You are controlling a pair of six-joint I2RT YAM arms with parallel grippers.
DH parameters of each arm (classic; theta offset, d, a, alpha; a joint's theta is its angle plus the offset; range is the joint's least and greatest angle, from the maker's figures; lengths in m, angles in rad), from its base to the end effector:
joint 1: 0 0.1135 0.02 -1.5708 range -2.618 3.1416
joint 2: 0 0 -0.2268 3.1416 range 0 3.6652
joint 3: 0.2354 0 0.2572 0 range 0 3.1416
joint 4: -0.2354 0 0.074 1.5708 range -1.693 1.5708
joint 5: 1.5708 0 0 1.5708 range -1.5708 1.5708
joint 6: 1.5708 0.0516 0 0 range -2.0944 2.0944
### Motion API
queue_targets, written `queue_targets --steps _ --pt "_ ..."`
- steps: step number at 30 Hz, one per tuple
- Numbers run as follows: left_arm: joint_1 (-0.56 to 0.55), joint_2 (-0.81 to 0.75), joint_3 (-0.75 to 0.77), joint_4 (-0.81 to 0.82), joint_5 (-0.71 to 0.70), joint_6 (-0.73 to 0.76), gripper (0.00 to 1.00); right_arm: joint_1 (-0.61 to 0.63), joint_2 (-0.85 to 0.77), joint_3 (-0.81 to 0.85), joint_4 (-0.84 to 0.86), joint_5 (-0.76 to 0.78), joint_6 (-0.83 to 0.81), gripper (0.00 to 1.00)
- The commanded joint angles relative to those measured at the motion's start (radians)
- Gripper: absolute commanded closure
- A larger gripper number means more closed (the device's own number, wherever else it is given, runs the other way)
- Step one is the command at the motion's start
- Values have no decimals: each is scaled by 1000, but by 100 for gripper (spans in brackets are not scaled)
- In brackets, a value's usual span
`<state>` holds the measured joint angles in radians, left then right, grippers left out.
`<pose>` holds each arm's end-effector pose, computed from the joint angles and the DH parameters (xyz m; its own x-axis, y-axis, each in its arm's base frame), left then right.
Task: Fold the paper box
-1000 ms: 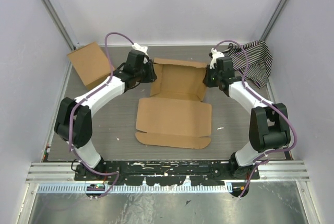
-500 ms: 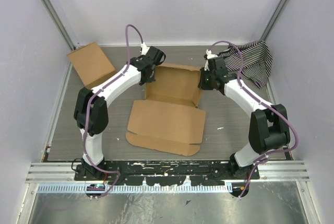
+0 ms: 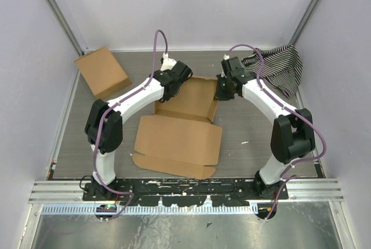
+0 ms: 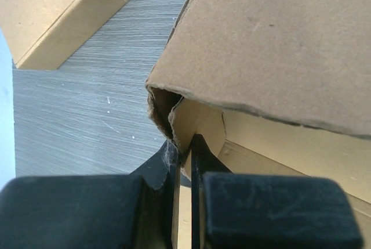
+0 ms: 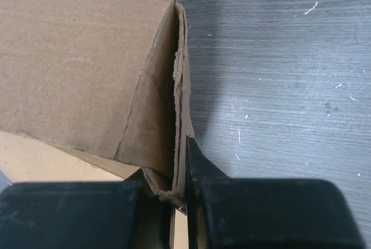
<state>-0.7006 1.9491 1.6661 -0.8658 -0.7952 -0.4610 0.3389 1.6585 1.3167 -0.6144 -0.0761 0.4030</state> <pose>0.3340 -0.2334 0.2116 -0.7259 0.2048 -0.6566 -0.1062 0.9098 0.4012 0.3457 0.1260 0.2096 -0.8550 0.1132 -0.5061 -0.0408 0.9582 0.2833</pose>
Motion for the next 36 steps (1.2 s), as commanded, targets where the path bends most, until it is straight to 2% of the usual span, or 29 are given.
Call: queue_targets --steps 1,3,6,14,16,18,20,23,29,36 --pt "10 -37 -47 5 73 -2 87 -17 -24 70 44 -56 91 95" --pt "10 -85 -85 85 188 -14 85 -17 -20 64 53 -68 93 95" --pt "9 -119 -114 138 275 -18 80 -17 -10 58 59 -89 96 95" --pt "9 -56 12 -59 245 -14 77 -17 28 98 10 -82 87 92" --pt "10 -51 23 -89 246 -23 76 -16 40 111 -4 -80 82 85" --pt "13 -54 29 -117 246 -38 74 -17 42 119 -14 -62 77 69" --pt "19 -60 23 -132 249 -50 73 -16 41 126 -21 -39 71 58" --pt "35 -74 4 -141 267 -71 71 -17 38 135 -24 -12 65 50" --pt "85 -118 -30 -136 327 -104 68 -17 59 173 -25 5 45 47" --pt "144 -228 -112 -47 389 -114 69 -17 177 225 -43 35 -27 47"
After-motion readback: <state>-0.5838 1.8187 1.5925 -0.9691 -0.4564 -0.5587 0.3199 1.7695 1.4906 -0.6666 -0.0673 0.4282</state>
